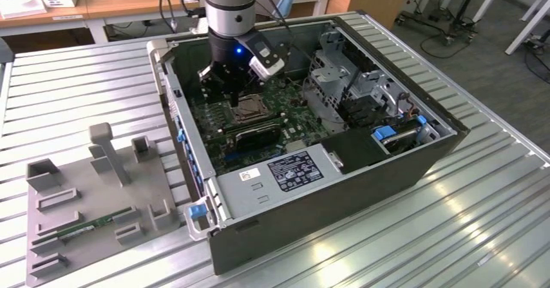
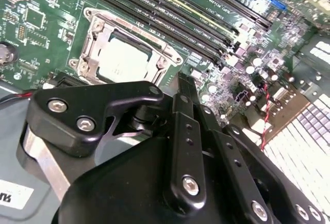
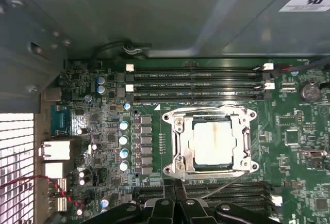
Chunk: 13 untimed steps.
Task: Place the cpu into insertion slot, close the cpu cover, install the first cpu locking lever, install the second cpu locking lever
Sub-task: 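Install the second cpu locking lever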
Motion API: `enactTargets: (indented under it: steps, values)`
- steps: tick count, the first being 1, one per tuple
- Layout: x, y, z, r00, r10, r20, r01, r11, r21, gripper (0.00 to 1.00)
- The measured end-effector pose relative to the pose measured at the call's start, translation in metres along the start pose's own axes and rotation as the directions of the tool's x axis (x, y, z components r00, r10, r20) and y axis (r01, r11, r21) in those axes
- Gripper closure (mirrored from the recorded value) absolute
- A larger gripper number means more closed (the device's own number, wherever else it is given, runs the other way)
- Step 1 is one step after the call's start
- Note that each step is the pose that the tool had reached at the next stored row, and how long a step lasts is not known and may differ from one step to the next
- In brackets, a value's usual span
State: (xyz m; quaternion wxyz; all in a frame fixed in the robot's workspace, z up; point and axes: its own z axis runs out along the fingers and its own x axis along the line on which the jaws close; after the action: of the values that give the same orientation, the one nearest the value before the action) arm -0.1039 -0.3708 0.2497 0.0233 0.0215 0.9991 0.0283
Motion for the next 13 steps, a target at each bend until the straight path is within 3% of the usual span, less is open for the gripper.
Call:
enactTargets:
  steps: [3, 9, 13]
  values:
    - [-0.0007, 0.0001, 0.0001, 1.0, 0.0, 0.0003, 0.0, 1.0, -0.0002, 0.89]
    - [-0.0166, 0.0007, 0.0008, 1.0, 0.0, -0.0017, 0.0, 1.0, 0.0001, 0.89]
    - [-0.0225, 0.0, 0.001, 1.0, 0.0, -0.0063, 0.0, 1.0, 0.0004, 0.89]
